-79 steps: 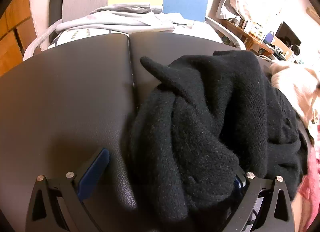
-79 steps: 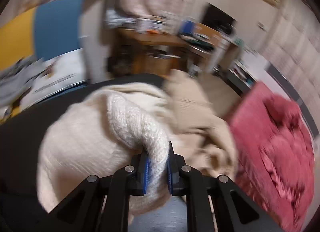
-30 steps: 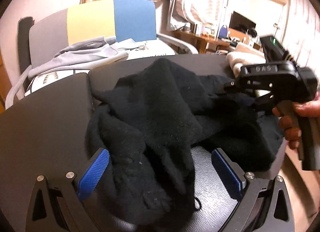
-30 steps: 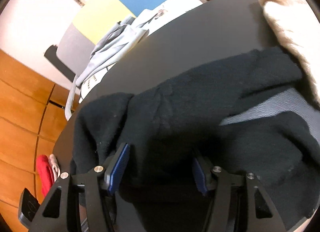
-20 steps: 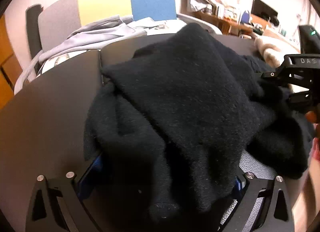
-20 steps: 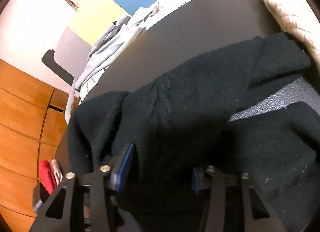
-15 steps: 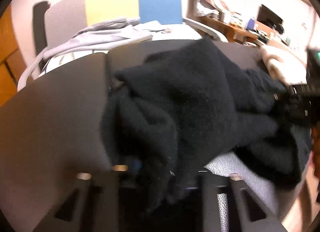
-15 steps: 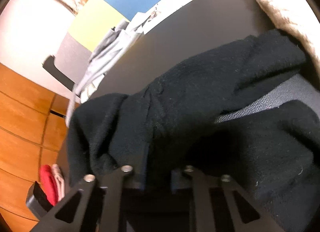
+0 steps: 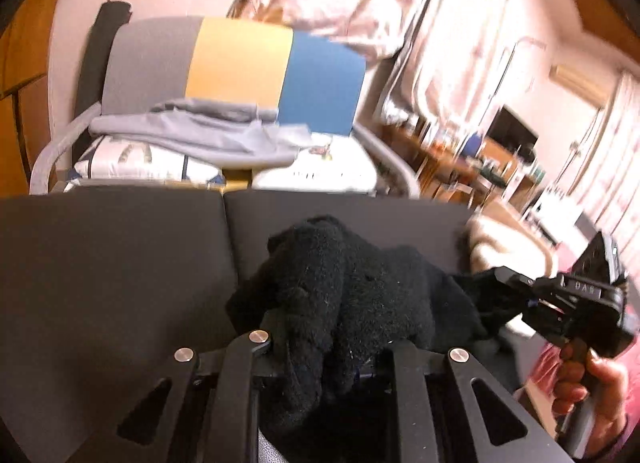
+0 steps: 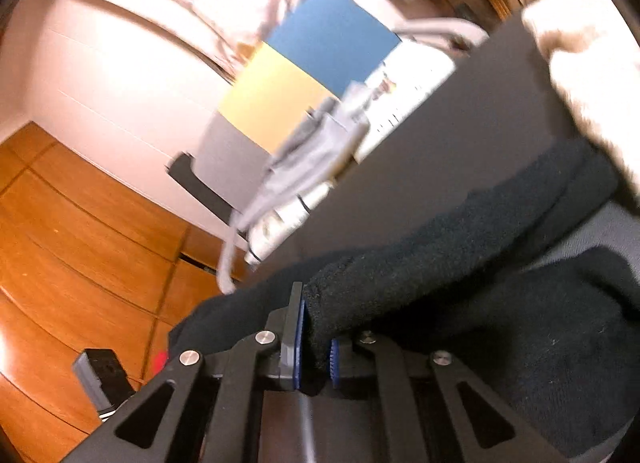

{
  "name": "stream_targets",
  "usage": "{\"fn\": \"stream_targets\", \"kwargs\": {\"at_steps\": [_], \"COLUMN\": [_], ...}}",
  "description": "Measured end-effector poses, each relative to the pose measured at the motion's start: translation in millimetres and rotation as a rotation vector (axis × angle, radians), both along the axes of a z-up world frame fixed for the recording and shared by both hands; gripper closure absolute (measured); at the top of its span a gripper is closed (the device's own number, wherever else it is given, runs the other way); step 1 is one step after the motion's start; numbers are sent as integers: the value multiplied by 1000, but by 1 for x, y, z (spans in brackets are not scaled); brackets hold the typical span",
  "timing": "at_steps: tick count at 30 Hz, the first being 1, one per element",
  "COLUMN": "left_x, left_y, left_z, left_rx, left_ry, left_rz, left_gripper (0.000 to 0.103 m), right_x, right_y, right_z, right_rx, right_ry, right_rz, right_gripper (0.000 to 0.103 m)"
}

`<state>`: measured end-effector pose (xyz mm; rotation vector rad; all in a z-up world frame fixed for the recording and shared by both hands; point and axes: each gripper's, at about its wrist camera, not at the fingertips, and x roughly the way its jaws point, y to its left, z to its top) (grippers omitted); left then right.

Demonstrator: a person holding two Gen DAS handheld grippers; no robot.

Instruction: Fold clothes

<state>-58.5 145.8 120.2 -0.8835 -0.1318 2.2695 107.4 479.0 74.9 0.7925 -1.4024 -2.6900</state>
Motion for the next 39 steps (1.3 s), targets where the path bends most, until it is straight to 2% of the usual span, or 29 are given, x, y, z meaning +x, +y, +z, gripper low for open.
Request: {"fn": "stream_targets", "kwargs": {"at_steps": [5,10,15,19,22,28,34,39], "left_x": [16,24,31,44,53,64,101,132], "left_y": [-26,-52,-77,-97,-115,-152,-194,-228], "left_z": [53,99,133,163,185,223,251,264], "left_rx": [84,155,205,213,263,305,313,343], "left_ry": [124,198,249,346,382,425,531,532], "left_rz": [-1,28,34,48,62,93,122,141], "left_gripper": [84,84,84,84,84,84,84,84], "right_x": [1,12,23,27,29,38,75,105], "right_y": [-18,-35,-46,-59,-74,-99,-144,-176], "right_z": [51,96,135,168,193,244,293,312], "right_rx": [29,54,75,89,110,124,245,303], "right_ry": [106,210,310,391,451,582,734,827], "right_rz": [-2,0,0,20,57,116,159,185], "right_gripper": [94,94,94,94,94,95,95,95]}}
